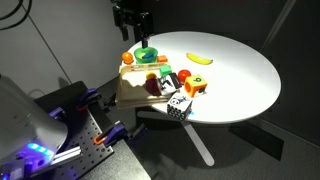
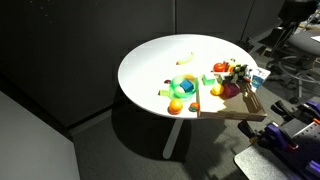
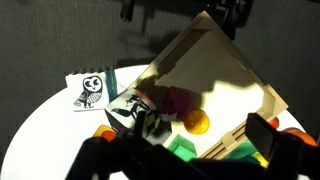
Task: Put the plushy cube with the number one on it in the crate
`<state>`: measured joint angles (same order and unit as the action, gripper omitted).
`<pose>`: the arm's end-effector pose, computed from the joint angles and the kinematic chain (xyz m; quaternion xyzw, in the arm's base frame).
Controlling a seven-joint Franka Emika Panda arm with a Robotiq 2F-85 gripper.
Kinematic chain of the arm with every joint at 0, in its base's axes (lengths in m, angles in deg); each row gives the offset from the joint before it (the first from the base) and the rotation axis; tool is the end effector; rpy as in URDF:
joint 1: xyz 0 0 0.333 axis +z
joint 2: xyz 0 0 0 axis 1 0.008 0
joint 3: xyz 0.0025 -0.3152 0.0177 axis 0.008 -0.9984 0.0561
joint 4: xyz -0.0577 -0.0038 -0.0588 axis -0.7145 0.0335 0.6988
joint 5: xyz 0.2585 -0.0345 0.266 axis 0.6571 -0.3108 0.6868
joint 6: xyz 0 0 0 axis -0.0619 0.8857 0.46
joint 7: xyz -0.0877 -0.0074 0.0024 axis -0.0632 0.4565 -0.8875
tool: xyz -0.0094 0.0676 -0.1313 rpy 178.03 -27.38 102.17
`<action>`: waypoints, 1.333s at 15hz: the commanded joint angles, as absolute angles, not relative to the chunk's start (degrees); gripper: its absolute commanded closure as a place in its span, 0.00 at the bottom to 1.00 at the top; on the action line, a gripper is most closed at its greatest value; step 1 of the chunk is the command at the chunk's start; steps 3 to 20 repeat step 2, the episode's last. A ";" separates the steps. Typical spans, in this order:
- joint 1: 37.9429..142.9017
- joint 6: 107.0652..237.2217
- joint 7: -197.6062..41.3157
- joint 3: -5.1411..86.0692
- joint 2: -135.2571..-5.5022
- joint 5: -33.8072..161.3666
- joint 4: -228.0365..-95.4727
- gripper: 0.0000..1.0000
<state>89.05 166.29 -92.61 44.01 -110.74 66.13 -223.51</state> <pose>0.3617 -0.0061 0.3327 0.9966 0.0816 -0.0136 0.0012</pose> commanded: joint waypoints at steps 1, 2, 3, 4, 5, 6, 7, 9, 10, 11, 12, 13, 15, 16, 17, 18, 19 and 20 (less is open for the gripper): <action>89.71 166.18 -92.47 43.38 -111.00 65.82 -223.68 0.00; 89.74 166.18 -92.54 43.36 -111.19 65.82 -223.83 0.00; 89.74 166.18 -92.54 43.36 -111.19 65.82 -223.83 0.00; 89.74 166.18 -92.54 43.36 -111.19 65.82 -223.83 0.00; 89.74 166.18 -92.54 43.36 -111.19 65.82 -223.83 0.00; 89.74 166.18 -92.54 43.36 -111.19 65.82 -223.83 0.00; 89.74 166.18 -92.54 43.36 -111.19 65.82 -223.83 0.00; 89.74 166.18 -92.54 43.36 -111.19 65.82 -223.83 0.00; 89.74 166.18 -92.54 43.36 -111.19 65.82 -223.83 0.00; 89.74 166.18 -92.54 43.36 -111.19 65.82 -223.83 0.00; 89.74 166.18 -92.54 43.36 -111.19 65.82 -223.83 0.00; 89.74 166.18 -92.54 43.36 -111.19 65.82 -223.83 0.00; 89.74 166.18 -92.54 43.36 -111.19 65.82 -223.83 0.00; 89.74 166.18 -92.54 43.36 -111.19 65.82 -223.83 0.00; 89.74 166.18 -92.54 43.36 -111.19 65.82 -223.83 0.00; 89.74 166.18 -92.54 43.36 -111.19 65.82 -223.83 0.00; 89.74 166.18 -92.54 43.36 -111.19 65.82 -223.83 0.00; 89.74 166.18 -92.54 43.36 -111.19 65.82 -223.83 0.00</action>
